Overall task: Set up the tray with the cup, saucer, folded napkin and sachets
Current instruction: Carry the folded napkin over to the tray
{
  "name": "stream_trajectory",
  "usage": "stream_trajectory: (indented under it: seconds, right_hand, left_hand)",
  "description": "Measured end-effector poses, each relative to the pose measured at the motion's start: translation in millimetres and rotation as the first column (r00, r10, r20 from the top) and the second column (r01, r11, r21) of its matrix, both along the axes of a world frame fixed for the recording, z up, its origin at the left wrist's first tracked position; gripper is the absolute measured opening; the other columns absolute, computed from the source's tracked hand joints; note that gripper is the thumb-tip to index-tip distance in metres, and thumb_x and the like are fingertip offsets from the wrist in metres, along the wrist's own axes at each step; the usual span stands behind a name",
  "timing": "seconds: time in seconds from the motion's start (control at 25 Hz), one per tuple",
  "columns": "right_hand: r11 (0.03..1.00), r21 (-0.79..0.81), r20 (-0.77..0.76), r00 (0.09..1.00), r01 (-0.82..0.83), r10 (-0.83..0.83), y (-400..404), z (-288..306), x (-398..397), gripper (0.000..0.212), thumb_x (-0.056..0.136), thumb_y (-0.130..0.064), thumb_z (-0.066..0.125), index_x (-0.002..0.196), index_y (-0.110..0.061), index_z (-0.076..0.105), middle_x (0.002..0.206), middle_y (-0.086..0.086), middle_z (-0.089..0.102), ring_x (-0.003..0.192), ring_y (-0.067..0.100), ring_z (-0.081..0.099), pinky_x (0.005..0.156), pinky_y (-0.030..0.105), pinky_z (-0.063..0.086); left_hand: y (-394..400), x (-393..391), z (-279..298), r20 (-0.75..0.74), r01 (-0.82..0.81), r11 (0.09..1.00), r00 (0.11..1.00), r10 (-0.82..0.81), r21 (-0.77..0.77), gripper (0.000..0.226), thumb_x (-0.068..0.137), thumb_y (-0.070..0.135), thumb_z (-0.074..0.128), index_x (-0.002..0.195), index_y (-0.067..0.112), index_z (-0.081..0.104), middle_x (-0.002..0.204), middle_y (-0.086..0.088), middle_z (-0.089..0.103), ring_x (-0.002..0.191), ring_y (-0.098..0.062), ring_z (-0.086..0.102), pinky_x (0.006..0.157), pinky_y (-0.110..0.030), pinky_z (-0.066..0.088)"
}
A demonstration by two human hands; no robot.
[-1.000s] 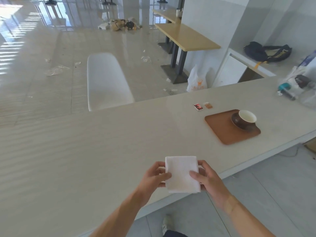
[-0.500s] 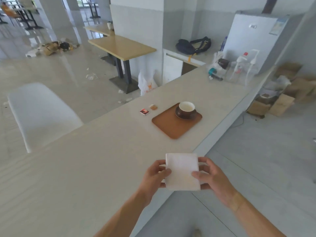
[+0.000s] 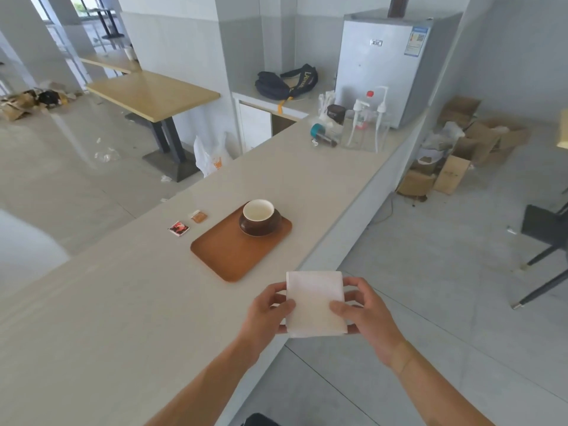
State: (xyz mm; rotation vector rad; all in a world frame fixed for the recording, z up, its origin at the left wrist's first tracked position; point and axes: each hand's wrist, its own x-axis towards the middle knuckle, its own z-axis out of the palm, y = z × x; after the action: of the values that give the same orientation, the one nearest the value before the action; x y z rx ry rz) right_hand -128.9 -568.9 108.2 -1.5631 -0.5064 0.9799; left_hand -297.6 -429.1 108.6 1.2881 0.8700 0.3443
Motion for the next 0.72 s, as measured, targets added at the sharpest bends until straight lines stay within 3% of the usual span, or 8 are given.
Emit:
stream_trajectory:
  seconds: [0.24,0.4,0.6,0.72]
  right_hand:
    - [0.998,-0.038,0.032,0.998,-0.052,0.053,58.6,-9.1,47.3,0.036,0.079,-0.016,0.076,0.105,-0.036,0.061,0.103,0.009,0.066,0.088,0.023,0.069,0.061,0.036,0.060]
    - [0.978,-0.115,0.056,0.981,-0.176,0.183,128.7,-15.2,70.7,0.038,0.080,-0.014,0.073,0.108,-0.035,0.059,0.105,0.008,0.065,0.093,0.024,0.068,0.066,0.039,0.062]
    - [0.854,-0.271,0.055,0.878,-0.445,0.476,216.9,-27.0,80.3,0.057,0.078,-0.015,0.074,0.122,-0.043,0.050,0.110,0.003,0.063,0.096,0.019,0.068,0.074,0.034,0.062]
    - [0.777,-0.322,0.052,0.809,-0.541,0.585,264.8,-44.6,69.6,0.063,0.075,-0.017,0.075,0.125,-0.045,0.048,0.111,0.000,0.064,0.099,0.020,0.066,0.075,0.037,0.062]
  left_hand:
    - [49.5,40.3,-11.5,-0.028,-0.084,0.996,0.996,0.083,-0.018,0.031,0.092,0.002,0.061,0.116,0.021,0.062,0.108,-0.023,0.064,0.099,-0.034,0.067,0.081,-0.043,0.061]
    - [100.1,50.9,-26.1,-0.018,-0.190,0.980,0.982,0.190,-0.057,0.026,0.093,0.005,0.060,0.111,0.023,0.062,0.109,-0.017,0.064,0.099,-0.030,0.067,0.072,-0.032,0.061]
    - [152.4,43.6,-51.8,-0.068,-0.374,0.920,0.927,0.368,-0.120,0.024,0.093,0.010,0.062,0.113,0.023,0.059,0.111,-0.008,0.062,0.102,-0.026,0.065,0.078,-0.038,0.062]
    - [174.6,27.3,-67.4,-0.091,-0.489,0.858,0.873,0.480,-0.158,0.026,0.093,0.009,0.061,0.115,0.022,0.060,0.108,-0.010,0.063,0.100,-0.029,0.067,0.074,-0.035,0.062]
